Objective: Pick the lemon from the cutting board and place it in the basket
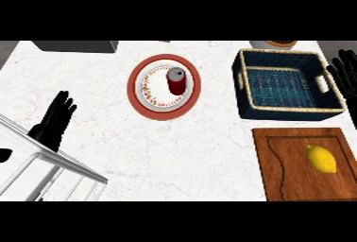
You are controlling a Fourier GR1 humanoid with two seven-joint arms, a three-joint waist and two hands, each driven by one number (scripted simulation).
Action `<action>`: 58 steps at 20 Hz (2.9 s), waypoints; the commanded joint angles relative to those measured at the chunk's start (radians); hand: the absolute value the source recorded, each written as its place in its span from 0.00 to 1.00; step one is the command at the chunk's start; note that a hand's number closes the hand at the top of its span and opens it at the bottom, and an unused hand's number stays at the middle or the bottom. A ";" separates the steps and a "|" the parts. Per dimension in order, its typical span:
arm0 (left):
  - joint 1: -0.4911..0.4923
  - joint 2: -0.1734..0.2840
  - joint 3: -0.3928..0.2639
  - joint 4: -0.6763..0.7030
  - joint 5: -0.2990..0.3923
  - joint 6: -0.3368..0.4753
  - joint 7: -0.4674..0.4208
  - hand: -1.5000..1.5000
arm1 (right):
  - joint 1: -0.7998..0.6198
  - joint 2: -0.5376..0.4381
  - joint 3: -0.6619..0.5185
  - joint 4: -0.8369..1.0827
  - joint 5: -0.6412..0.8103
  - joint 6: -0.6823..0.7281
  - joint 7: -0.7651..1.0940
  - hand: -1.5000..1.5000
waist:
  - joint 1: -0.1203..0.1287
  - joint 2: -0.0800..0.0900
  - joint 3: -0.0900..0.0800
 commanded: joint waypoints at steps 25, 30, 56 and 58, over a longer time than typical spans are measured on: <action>0.036 -0.142 -0.018 -0.060 -0.059 0.170 -0.042 0.50 | 0.607 -0.349 -0.271 -0.475 0.567 0.012 0.072 0.00 | -0.056 -0.040 0.047; 0.041 -0.148 -0.042 -0.085 -0.075 0.158 -0.029 0.50 | 0.612 -0.503 -0.331 -0.552 0.484 0.247 0.243 0.00 | -0.020 -0.035 0.051; -0.012 -0.169 -0.062 -0.138 -0.099 0.206 0.047 0.50 | 0.493 -0.311 -0.096 -0.522 0.708 0.351 0.400 0.00 | 0.007 -0.032 0.055; 0.027 -0.175 -0.057 -0.083 -0.082 0.155 -0.029 0.50 | 0.464 -0.287 -0.071 -0.443 0.735 0.331 0.333 0.00 | 0.013 -0.030 0.055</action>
